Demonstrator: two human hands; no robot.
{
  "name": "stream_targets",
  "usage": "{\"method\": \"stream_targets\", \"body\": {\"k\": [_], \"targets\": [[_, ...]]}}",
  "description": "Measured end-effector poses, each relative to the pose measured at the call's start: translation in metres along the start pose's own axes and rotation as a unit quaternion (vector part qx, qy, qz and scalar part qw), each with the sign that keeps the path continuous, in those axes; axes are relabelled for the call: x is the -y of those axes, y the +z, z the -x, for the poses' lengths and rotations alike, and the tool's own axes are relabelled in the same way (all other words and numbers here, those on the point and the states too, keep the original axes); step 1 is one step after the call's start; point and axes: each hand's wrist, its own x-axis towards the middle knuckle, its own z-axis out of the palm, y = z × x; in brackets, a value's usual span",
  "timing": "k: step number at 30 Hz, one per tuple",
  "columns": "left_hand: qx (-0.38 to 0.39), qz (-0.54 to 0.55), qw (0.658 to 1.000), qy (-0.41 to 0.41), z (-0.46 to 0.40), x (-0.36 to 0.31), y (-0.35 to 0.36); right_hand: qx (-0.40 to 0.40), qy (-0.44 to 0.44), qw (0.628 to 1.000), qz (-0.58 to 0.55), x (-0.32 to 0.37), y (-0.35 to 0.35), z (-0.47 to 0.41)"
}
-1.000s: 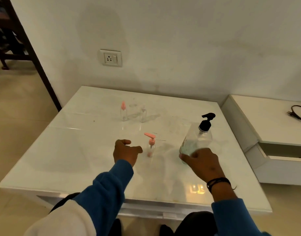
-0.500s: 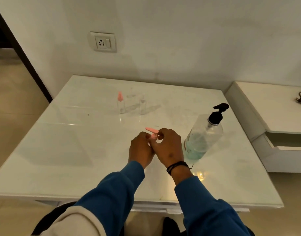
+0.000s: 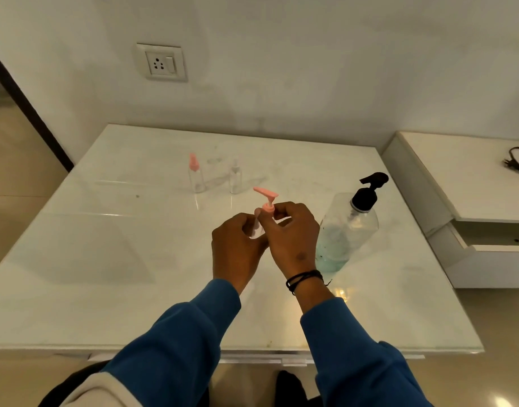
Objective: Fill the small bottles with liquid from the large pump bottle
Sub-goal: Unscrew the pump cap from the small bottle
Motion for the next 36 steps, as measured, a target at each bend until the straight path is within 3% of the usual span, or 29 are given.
{"method": "stream_targets", "body": {"k": [9,16,24,30,36], "targets": [[-0.005,-0.004,1.000,0.001,0.003,-0.010,-0.002,0.000,0.001,1.000,-0.009,0.003,-0.005,-0.003],[-0.016,0.027,0.999,0.034,0.008,-0.042,-0.025,0.014,-0.016,0.999,-0.049,0.043,-0.033,-0.010],[-0.031,0.006,0.984,0.173,-0.011,-0.186,-0.087,-0.020,-0.116,0.989,-0.085,0.175,-0.124,-0.048],[-0.043,-0.009,0.977,0.208,-0.005,-0.278,-0.123,0.019,-0.170,0.985,0.007,0.268,-0.204,-0.062],[-0.055,0.007,0.974,0.218,0.015,-0.321,-0.145,0.088,-0.217,0.958,0.165,0.334,-0.258,-0.060]]}}
